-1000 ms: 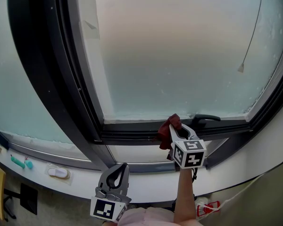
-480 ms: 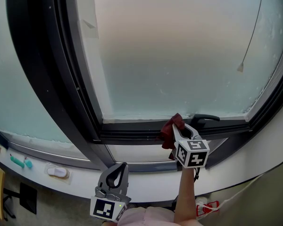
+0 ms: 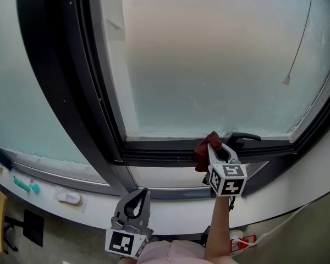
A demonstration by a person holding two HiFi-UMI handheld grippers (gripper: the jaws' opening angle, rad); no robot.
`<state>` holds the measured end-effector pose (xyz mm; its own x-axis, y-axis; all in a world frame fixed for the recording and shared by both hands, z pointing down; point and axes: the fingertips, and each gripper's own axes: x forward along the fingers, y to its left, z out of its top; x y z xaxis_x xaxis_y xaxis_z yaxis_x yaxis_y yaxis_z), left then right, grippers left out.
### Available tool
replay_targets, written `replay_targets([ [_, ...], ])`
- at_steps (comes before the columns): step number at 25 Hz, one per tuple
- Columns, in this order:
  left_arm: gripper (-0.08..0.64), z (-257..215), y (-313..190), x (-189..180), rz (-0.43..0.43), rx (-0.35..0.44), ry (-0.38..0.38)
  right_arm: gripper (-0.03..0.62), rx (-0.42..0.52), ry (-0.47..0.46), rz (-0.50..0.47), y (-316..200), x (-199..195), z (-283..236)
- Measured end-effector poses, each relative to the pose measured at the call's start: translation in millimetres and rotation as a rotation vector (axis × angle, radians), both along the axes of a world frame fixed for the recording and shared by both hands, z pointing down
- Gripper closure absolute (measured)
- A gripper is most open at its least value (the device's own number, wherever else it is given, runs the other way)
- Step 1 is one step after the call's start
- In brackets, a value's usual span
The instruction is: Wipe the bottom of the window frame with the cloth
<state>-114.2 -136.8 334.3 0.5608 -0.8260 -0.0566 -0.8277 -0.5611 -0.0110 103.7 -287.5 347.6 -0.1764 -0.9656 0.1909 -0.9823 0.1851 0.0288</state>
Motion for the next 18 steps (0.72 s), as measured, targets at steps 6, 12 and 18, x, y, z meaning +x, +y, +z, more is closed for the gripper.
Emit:
replay_targets([
  [6,0.566,-0.2,4.1,-14.5,-0.014,-0.002,0.000,0.517,0.077,0.038,-0.015,12.0,-22.1,-17.3],
  [12,0.566,-1.7,9.3,-30.7,-0.026,0.000,-0.001,0.517,0.128,0.046,-0.151,21.1,-92.7,-32.7],
  [18,0.566,-0.6,15.8,-55.8,-0.058,0.001,-0.004,0.518,0.160,0.058,-0.302,29.4,-173.5,-39.8],
])
